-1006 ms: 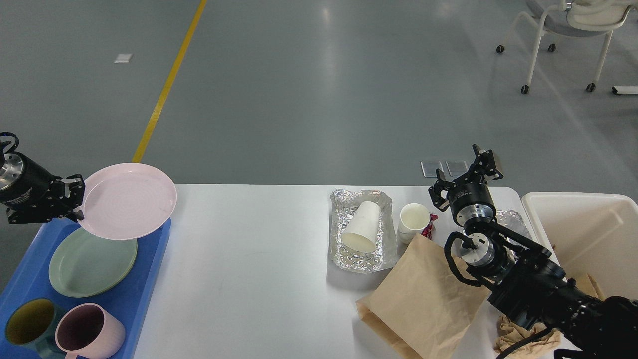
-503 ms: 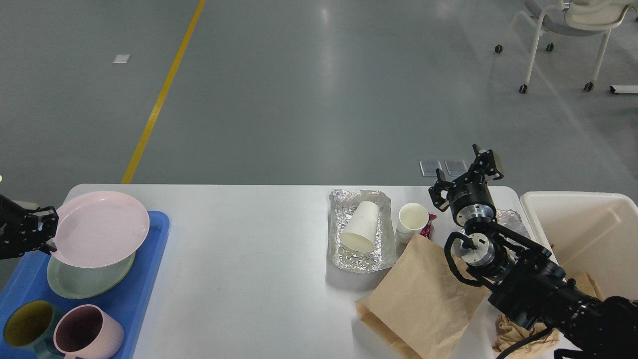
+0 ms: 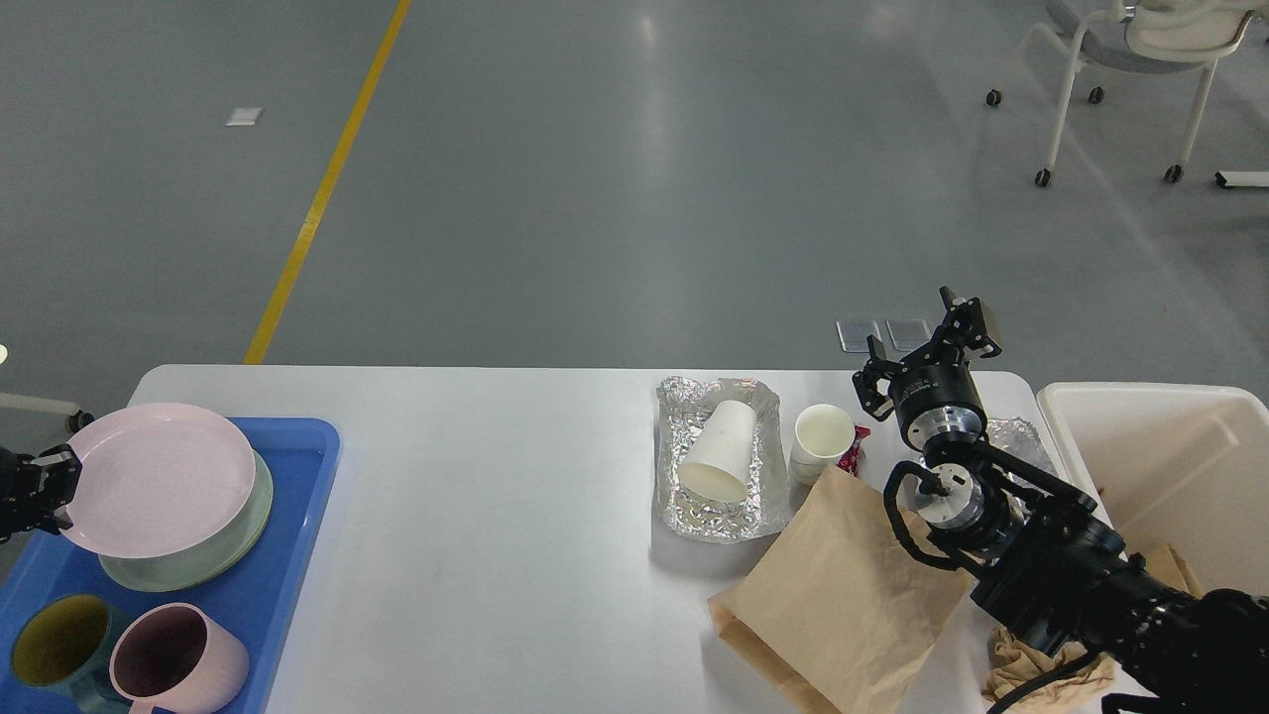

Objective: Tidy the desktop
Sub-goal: 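Lay the pink plate onto the green plate in the blue tray, then release the pink plate and raise the left gripper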

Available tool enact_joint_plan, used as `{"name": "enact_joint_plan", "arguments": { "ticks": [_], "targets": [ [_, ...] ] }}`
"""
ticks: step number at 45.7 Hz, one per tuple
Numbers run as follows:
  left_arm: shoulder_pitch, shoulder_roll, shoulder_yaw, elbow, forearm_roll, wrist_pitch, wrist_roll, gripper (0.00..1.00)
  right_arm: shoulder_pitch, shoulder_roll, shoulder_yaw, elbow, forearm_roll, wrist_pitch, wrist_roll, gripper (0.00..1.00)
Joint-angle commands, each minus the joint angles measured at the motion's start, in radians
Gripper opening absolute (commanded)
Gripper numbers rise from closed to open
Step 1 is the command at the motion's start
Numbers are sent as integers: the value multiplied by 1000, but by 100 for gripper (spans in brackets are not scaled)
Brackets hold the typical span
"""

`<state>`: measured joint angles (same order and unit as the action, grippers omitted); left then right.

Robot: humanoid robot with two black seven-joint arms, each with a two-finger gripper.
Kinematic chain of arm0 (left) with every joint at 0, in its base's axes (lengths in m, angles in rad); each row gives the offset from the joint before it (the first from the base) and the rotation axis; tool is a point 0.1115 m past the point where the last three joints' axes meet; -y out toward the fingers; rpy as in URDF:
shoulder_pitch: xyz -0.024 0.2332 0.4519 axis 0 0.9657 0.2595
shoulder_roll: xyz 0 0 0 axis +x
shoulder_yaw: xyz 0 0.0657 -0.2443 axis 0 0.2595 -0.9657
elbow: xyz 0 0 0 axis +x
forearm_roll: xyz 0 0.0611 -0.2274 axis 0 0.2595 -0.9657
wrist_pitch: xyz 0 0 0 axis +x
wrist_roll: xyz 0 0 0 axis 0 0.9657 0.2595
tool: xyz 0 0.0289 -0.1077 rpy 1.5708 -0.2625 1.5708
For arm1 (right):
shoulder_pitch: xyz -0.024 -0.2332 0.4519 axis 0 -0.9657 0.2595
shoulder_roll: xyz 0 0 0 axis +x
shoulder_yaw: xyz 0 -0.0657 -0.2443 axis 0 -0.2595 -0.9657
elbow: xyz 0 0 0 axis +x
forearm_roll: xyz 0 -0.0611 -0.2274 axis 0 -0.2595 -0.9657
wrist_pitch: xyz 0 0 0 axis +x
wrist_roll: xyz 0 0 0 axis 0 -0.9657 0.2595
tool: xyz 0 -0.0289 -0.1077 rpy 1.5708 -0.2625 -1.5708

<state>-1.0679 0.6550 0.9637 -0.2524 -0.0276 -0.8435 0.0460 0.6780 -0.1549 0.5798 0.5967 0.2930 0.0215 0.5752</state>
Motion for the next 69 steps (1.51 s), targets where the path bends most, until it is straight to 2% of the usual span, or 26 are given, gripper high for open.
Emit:
{"name": "enact_joint_plan", "arguments": {
  "ticks": [1,34,39,51,58,69],
  "targets": [
    [17,-11,0,1,0,14,0,0,0,0,0,0,0,0,0,100],
    [48,-51,0,2,0,46,0,1,0,0,0,0,0,0,0,100],
    [51,-52,1,2,1,52,2,8,0,0,0,0,0,0,0,100],
    [55,-52,10,2,11,127,6,37,0,0,0,0,0,0,0,100],
    [55,-52,15,2,15,164,8,47,0,0,0,0,0,0,0,100],
    [54,-64,10,2,15,175,8,59,0,0,0,0,0,0,0,100]
  ]
}}
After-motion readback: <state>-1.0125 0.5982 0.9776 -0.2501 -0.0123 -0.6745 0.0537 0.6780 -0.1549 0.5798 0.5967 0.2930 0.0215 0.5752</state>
